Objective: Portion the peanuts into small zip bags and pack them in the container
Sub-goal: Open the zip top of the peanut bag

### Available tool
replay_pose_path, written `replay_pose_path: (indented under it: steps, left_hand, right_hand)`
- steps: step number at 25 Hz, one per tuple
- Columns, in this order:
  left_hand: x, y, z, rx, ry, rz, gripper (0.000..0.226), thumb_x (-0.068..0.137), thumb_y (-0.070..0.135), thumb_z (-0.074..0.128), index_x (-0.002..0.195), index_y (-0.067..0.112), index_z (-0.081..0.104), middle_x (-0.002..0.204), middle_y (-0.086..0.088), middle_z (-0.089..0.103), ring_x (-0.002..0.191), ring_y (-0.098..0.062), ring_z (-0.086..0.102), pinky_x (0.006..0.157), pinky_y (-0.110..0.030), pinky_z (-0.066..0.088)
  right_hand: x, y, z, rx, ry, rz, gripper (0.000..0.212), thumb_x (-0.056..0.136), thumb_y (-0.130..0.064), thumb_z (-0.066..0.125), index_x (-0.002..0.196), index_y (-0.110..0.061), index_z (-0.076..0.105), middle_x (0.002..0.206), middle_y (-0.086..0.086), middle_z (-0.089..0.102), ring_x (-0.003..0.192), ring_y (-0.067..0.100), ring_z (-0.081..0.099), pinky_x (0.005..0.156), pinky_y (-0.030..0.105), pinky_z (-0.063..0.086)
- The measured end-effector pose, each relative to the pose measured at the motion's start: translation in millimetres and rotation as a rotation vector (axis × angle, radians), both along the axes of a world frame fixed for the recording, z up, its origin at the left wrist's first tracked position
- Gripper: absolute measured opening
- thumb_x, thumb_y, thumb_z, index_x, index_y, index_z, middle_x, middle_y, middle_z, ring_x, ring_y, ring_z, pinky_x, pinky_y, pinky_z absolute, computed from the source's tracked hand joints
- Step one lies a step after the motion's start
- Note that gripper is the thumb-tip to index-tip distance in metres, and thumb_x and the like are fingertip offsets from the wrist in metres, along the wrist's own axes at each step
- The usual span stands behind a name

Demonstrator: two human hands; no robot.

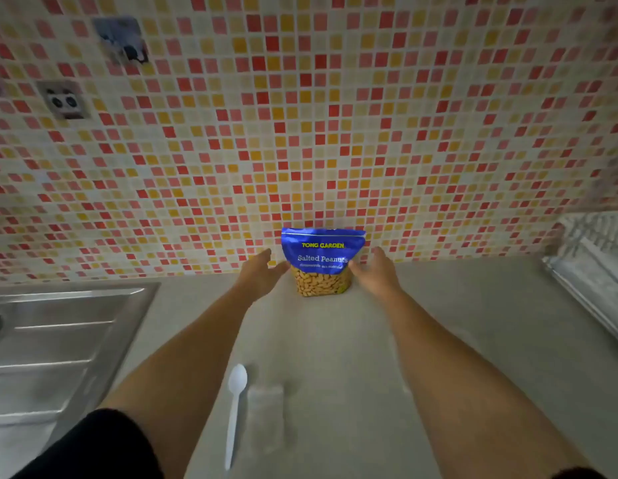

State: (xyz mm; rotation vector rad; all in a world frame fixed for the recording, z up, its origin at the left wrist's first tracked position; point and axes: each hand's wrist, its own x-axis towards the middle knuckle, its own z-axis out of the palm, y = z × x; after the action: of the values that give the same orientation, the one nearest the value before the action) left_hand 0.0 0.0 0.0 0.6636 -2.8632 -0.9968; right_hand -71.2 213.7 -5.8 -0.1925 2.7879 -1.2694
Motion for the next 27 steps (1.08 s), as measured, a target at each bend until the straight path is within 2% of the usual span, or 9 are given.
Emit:
replay_pose_path:
  steps: [5, 8, 10, 12, 13, 16, 18, 23, 27]
  left_hand:
    - [-44, -1, -24, 0.280, 0.051, 0.134, 0.068, 0.092, 0.037, 0.053, 0.146, 0.007, 0.025, 0.151, -0.011, 0.032, 0.136, -0.028, 0.035, 0.106, -0.037, 0.034]
    - [-62, -2, -39, 0.550, 0.182, 0.121, 0.055, 0.092, 0.022, 0.056, 0.141, 0.009, 0.036, 0.143, -0.010, 0.044, 0.127, -0.028, 0.047, 0.100, -0.040, 0.042]
    - [-68, -1, -46, 0.649, 0.246, 0.124, 0.045, 0.090, 0.013, 0.059, 0.132, 0.007, 0.044, 0.133, -0.010, 0.053, 0.119, -0.027, 0.053, 0.097, -0.043, 0.047]
    - [-68, 1, -48, 0.615, 0.272, 0.151, 0.039, 0.088, 0.012, 0.061, 0.124, 0.006, 0.048, 0.119, -0.007, 0.058, 0.109, -0.022, 0.056, 0.088, -0.039, 0.051]
    - [-66, 1, -48, 0.564, 0.271, 0.147, 0.037, 0.087, 0.013, 0.063, 0.122, 0.007, 0.050, 0.114, -0.006, 0.059, 0.104, -0.021, 0.057, 0.083, -0.036, 0.051]
    - [-52, -5, -41, 0.432, 0.278, 0.034, 0.035, 0.085, 0.015, 0.065, 0.119, 0.009, 0.056, 0.108, -0.006, 0.065, 0.098, -0.021, 0.061, 0.079, -0.035, 0.054]
    - [-36, -7, -31, 0.435, 0.274, -0.027, 0.035, 0.085, 0.015, 0.066, 0.119, 0.009, 0.059, 0.107, -0.007, 0.066, 0.095, -0.020, 0.062, 0.072, -0.026, 0.052]
    - [34, 7, -10, 0.516, 0.179, -0.120, 0.030, 0.084, 0.017, 0.067, 0.112, 0.008, 0.065, 0.093, 0.000, 0.069, 0.090, -0.016, 0.064, 0.067, -0.015, 0.055]
    - [101, 32, -7, 0.504, 0.183, -0.134, 0.028, 0.084, 0.013, 0.067, 0.111, 0.007, 0.066, 0.089, 0.004, 0.070, 0.075, -0.001, 0.068, 0.065, -0.013, 0.056]
  right_hand:
    - [-45, -14, -20, -0.103, -0.113, -0.100, 0.076, 0.091, -0.031, 0.057, 0.146, 0.000, 0.015, 0.151, 0.017, 0.027, 0.138, 0.032, 0.030, 0.109, 0.036, 0.027]
    - [-59, -19, -34, -0.205, -0.156, -0.082, 0.058, 0.089, -0.026, 0.059, 0.138, -0.005, 0.035, 0.139, 0.014, 0.047, 0.127, 0.031, 0.046, 0.101, 0.037, 0.039]
    - [-62, -21, -42, -0.320, -0.159, -0.078, 0.043, 0.088, -0.020, 0.061, 0.127, -0.006, 0.046, 0.126, 0.010, 0.058, 0.115, 0.025, 0.056, 0.085, 0.026, 0.046]
    - [-59, -20, -46, -0.401, -0.134, -0.070, 0.037, 0.087, -0.014, 0.063, 0.120, -0.003, 0.050, 0.118, 0.010, 0.063, 0.102, 0.020, 0.061, 0.070, 0.015, 0.047]
    - [-59, -18, -49, -0.428, -0.116, -0.067, 0.034, 0.086, -0.012, 0.063, 0.116, -0.002, 0.051, 0.117, 0.013, 0.064, 0.100, 0.022, 0.063, 0.070, 0.017, 0.049]
    - [-46, -11, -47, -0.504, -0.116, -0.072, 0.021, 0.084, -0.006, 0.065, 0.100, -0.009, 0.051, 0.113, 0.020, 0.064, 0.101, 0.032, 0.064, 0.084, 0.042, 0.053]
    - [-32, -5, -40, -0.514, -0.120, -0.068, 0.020, 0.084, -0.007, 0.065, 0.091, -0.018, 0.050, 0.109, 0.019, 0.065, 0.097, 0.031, 0.065, 0.083, 0.048, 0.054]
    - [30, 25, -20, -0.661, -0.205, 0.003, 0.020, 0.088, 0.001, 0.058, 0.084, -0.017, 0.047, 0.091, 0.008, 0.064, 0.083, 0.018, 0.063, 0.059, 0.019, 0.056]
    - [87, 56, -18, -0.648, -0.287, 0.061, 0.022, 0.089, -0.001, 0.057, 0.083, -0.018, 0.046, 0.089, 0.002, 0.063, 0.077, 0.007, 0.061, 0.057, 0.014, 0.053]
